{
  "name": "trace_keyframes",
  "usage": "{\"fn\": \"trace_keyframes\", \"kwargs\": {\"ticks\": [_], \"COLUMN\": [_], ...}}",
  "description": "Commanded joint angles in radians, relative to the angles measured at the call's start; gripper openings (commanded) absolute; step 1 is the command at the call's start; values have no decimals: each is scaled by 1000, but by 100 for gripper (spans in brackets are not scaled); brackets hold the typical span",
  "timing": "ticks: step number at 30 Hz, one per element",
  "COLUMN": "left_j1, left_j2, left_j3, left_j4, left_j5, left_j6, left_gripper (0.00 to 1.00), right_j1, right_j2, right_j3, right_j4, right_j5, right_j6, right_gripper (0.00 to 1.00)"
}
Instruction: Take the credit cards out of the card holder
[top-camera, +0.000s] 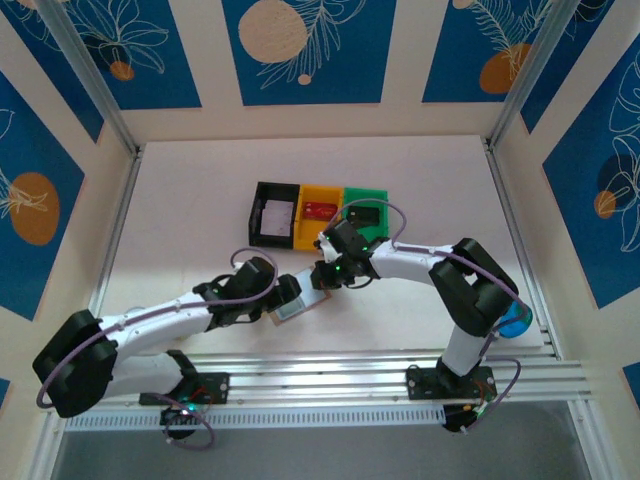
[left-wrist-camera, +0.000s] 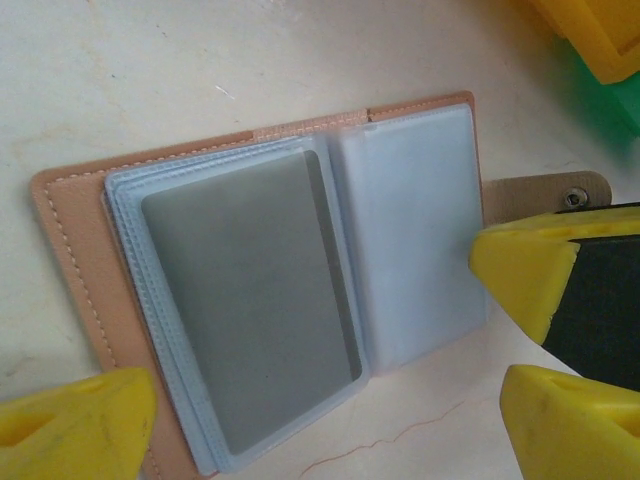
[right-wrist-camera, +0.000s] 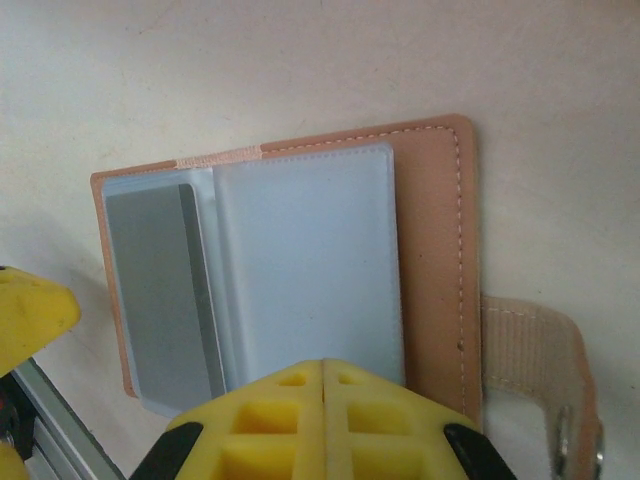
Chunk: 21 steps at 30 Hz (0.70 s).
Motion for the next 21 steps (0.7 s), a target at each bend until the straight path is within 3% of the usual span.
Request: {"fn": "trace_keyframes", "kwargs": {"ticks": [1, 21], "left_j1": [-16, -41], "left_j2": [9, 75], "left_j3": [-13, -6], "left_j4": [16, -7], "left_j5": [-11, -28], "left_j6": [-33, -59], "left_gripper": [89, 87], "right_j1": [-7, -2], "right_j2": [7, 14], "right_j3": [-12, -7], "right_j4": [3, -1], "right_j5": [-3, -4], "right_j6": [13, 14], "right_gripper": [4, 3]}}
